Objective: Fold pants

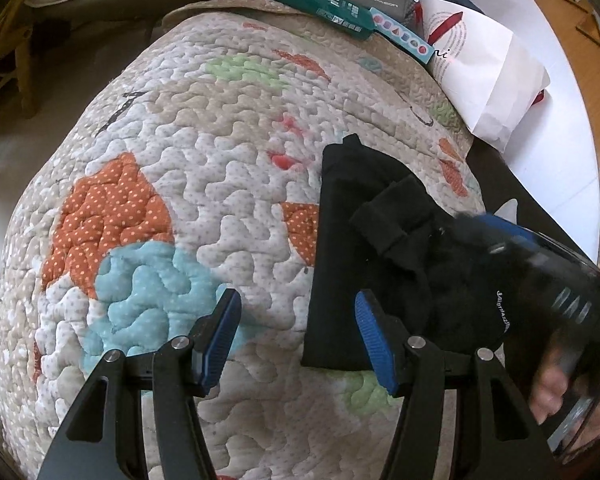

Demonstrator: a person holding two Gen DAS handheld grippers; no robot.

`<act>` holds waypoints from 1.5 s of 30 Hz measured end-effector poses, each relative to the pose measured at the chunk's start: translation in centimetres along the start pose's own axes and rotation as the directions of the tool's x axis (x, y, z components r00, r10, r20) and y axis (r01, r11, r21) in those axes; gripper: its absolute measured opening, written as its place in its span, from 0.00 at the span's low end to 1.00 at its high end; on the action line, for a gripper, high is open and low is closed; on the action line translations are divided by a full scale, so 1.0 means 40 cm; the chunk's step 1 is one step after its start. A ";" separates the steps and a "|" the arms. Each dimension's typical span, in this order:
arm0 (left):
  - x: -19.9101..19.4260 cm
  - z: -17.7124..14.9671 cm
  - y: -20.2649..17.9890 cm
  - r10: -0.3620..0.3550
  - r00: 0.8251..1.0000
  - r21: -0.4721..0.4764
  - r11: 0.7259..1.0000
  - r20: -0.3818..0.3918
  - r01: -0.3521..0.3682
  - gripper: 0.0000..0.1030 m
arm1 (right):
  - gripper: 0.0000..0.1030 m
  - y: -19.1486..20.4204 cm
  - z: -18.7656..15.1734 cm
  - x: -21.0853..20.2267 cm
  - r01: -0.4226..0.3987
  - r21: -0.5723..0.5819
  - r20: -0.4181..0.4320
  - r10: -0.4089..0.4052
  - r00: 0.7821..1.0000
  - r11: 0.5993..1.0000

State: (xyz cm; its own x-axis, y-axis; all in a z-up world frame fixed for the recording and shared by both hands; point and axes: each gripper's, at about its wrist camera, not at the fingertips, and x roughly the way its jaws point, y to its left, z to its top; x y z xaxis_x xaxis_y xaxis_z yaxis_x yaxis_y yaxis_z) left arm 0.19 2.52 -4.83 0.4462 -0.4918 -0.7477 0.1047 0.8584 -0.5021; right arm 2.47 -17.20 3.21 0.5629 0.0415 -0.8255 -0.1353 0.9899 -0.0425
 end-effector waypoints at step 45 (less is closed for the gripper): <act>0.122 0.019 -0.047 -0.126 0.988 -0.058 0.991 -0.089 0.121 0.11 | 0.41 0.140 0.213 0.347 -0.111 -0.107 -0.378 0.063 0.924 0.988</act>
State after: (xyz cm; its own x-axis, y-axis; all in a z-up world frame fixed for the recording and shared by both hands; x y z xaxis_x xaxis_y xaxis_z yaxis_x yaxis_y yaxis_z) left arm 2.85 -1.36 -7.21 0.3485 -0.6069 -0.7143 0.1059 0.7827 -0.6133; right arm 16.48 -9.92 -3.69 0.2030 0.0492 -0.9779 -0.2833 0.9590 -0.0106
